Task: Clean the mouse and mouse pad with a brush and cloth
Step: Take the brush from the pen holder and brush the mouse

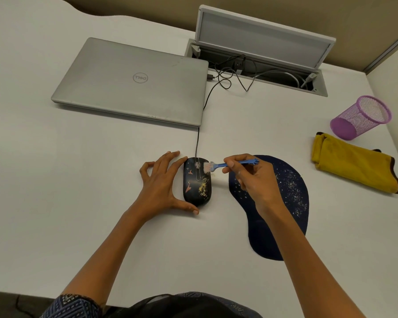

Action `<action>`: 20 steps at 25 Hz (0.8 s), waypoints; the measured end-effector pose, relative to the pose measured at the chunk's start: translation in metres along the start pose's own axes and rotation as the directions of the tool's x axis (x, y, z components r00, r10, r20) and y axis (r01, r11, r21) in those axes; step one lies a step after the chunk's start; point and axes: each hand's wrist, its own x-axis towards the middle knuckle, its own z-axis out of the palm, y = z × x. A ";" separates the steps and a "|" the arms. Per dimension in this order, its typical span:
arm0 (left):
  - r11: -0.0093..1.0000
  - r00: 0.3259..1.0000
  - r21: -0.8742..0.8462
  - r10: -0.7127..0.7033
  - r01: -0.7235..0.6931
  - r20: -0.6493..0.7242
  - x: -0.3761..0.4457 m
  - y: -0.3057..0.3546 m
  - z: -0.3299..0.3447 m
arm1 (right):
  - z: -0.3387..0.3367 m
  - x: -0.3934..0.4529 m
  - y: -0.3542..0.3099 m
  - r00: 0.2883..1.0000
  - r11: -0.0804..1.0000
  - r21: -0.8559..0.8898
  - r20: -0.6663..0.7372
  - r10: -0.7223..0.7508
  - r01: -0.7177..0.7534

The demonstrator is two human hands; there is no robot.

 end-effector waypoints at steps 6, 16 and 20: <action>1.000 1.000 -0.004 0.003 -0.003 -0.005 0.000 0.000 -0.001 | -0.002 -0.005 0.003 1.000 0.999 -0.029 0.014 0.022 -0.022; 1.000 1.000 0.003 0.005 -0.005 0.000 0.001 -0.001 0.000 | 0.001 -0.010 0.002 0.996 0.996 0.024 0.032 0.081 -0.082; 1.000 1.000 0.000 0.010 -0.010 -0.011 0.000 -0.001 0.000 | -0.009 -0.009 0.000 0.995 0.995 0.050 -0.060 0.085 -0.082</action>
